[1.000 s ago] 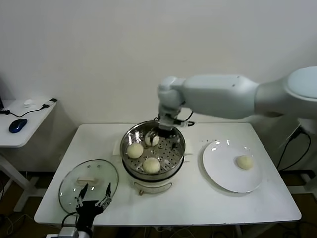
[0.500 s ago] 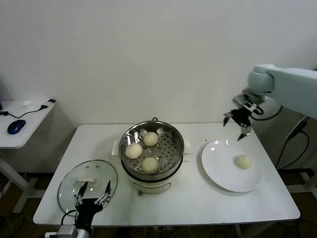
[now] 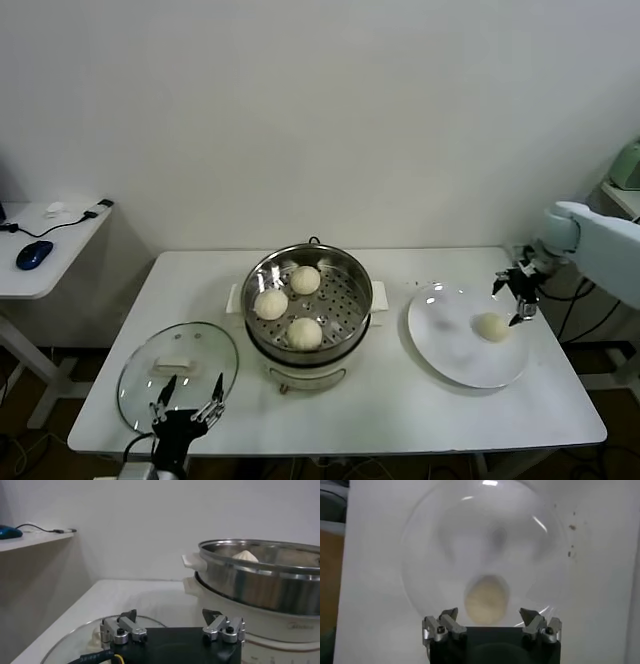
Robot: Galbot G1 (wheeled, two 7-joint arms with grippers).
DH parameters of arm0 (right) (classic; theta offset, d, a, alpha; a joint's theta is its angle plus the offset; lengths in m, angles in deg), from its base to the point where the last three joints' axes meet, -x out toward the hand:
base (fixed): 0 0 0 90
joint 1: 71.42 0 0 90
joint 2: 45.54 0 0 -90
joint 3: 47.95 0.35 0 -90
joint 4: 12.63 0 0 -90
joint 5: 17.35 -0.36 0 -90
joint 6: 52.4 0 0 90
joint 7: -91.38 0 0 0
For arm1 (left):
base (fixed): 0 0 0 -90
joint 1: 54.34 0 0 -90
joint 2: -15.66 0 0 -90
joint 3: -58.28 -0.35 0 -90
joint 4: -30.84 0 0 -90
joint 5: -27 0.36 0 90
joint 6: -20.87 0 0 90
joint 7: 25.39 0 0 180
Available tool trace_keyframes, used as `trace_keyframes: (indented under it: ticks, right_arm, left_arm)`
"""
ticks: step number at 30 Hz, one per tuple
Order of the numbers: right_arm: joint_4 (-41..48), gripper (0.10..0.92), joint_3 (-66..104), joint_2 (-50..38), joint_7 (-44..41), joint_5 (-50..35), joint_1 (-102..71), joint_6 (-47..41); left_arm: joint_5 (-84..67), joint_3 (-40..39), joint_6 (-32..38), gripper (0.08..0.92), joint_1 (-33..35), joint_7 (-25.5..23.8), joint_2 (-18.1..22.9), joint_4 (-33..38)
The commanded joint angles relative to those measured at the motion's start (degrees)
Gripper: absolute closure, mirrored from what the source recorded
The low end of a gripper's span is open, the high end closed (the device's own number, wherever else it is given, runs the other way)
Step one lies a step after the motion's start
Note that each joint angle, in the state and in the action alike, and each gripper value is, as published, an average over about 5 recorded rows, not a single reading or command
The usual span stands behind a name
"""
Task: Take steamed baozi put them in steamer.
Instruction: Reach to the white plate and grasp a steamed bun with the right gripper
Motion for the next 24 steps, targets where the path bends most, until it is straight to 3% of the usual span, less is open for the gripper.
trace_keyframes:
  ticks: [1,16,24]
  right_arm:
    - [8.52,0.202,12.90,2.46,2.53,5.09,-12.53,-1.73]
    - [9.09,0.211,13.58,4.78,3.14,5.70,-12.53,-2.67]
    - [2.61,0.377,8.10,2.17,2.32,2.77,-6.74,-5.06]
  left_arm:
    - [0.14,0.00,0.04,0.177,0.23,0.01,0.15,-0.11]
    - [0.13,-0.21,0.51,0.177,0.89,0.24,0.18,0.07]
    - [0.20,-0.40,0.34,0.177,0.93,0.28,0.21,0.41]
